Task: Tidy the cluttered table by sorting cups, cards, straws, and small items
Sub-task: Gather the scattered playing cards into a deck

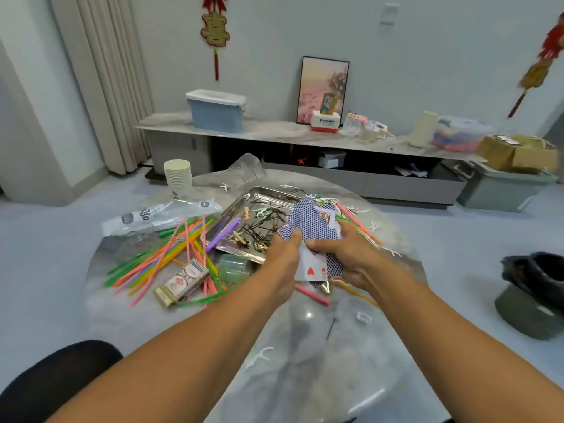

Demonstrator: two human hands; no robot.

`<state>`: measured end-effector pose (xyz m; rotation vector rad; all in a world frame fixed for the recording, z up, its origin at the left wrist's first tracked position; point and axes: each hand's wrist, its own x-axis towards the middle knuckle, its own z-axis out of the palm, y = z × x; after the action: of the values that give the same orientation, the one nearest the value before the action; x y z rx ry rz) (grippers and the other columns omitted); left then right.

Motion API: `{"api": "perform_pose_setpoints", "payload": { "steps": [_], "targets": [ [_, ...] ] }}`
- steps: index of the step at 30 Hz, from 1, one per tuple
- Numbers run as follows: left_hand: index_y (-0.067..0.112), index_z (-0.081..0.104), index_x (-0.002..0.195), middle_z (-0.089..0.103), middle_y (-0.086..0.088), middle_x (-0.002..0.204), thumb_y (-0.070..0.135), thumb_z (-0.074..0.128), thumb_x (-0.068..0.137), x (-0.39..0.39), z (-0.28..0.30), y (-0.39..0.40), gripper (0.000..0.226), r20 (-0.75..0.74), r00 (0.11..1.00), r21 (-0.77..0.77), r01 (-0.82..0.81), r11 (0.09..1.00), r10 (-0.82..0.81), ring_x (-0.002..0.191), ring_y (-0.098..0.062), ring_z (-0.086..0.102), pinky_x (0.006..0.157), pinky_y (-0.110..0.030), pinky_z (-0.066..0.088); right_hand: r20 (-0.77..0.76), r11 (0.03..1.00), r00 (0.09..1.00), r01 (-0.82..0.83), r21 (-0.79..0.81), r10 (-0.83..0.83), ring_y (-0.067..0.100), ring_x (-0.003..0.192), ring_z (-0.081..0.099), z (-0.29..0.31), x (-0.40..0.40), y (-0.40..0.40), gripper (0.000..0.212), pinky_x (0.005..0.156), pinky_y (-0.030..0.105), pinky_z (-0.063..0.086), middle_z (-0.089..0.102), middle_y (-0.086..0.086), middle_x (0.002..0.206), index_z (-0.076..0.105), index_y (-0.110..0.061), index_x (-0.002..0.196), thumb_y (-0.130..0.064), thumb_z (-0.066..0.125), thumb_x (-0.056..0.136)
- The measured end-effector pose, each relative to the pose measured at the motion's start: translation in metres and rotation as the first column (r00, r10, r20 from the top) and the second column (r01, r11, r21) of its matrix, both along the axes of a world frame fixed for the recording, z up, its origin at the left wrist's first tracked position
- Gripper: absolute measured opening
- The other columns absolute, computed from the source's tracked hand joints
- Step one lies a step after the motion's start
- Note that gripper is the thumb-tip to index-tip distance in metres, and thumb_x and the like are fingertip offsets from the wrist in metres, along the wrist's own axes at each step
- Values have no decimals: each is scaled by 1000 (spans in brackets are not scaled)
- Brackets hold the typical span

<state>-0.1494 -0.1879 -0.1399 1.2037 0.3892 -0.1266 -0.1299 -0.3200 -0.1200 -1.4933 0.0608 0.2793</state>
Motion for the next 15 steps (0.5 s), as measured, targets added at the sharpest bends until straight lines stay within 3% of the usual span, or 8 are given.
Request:
{"api": "perform_pose_setpoints", "payload": {
  "steps": [3,4,6,7,9,11,12,15],
  "targets": [
    [16,57,128,71,-7,111,50,43,104,-23,-11,0,44,53,994,-9,99,995,-98,98,-29,71,89,-51,58,75,996,996,53,-78,-47,31,89,75,-11,-20,-4,65,63,39,60,75,16,108,59,-11,126,10,84,71],
    [20,58,122,70,0,109,52,42,103,-34,-15,2,40,80,989,51,120,992,-124,100,-23,68,93,-47,55,99,990,993,73,-117,-62,29,88,75,-14,-27,-4,66,60,37,59,76,13,105,58,-13,126,10,85,70],
    [27,50,122,62,8,115,52,49,100,-55,-42,11,34,161,972,347,105,932,-169,111,-17,60,100,-40,48,133,976,987,119,-181,-96,28,87,75,-21,-34,-10,67,57,38,60,76,10,102,58,-16,126,10,85,70],
    [26,48,130,58,6,125,49,53,98,-69,-62,19,39,205,945,553,101,827,-253,121,-17,55,105,-39,43,140,971,984,135,-199,-108,28,87,75,-26,-36,-12,69,57,39,61,75,9,103,56,-16,128,10,85,71],
    [26,37,148,42,2,147,46,48,101,-96,-97,38,52,183,824,889,94,448,-536,138,-16,36,117,-36,29,152,968,982,142,-206,-112,24,87,76,-31,-37,-15,75,57,36,61,75,8,106,51,-17,134,10,84,72],
    [31,26,155,23,2,162,55,35,103,-110,-119,56,58,38,646,996,34,79,-763,151,-15,13,125,-37,9,157,968,982,134,-214,-102,20,85,75,-36,-40,-16,81,56,32,60,74,5,109,46,-21,140,10,83,74],
    [34,23,157,15,1,166,60,30,103,-112,-122,67,60,-41,565,999,-6,-54,-824,154,-17,3,126,-40,-2,161,968,982,130,-215,-96,19,87,75,-40,-41,-14,85,57,30,60,73,4,111,43,-23,143,9,83,75],
    [44,15,157,1,1,169,69,24,101,-97,-130,95,62,-182,472,972,-46,-230,-863,154,-15,-14,123,-43,-15,182,972,981,104,-209,-66,20,95,74,-55,-42,-10,95,70,38,64,70,5,121,39,-25,149,10,84,73]
  ]
}}
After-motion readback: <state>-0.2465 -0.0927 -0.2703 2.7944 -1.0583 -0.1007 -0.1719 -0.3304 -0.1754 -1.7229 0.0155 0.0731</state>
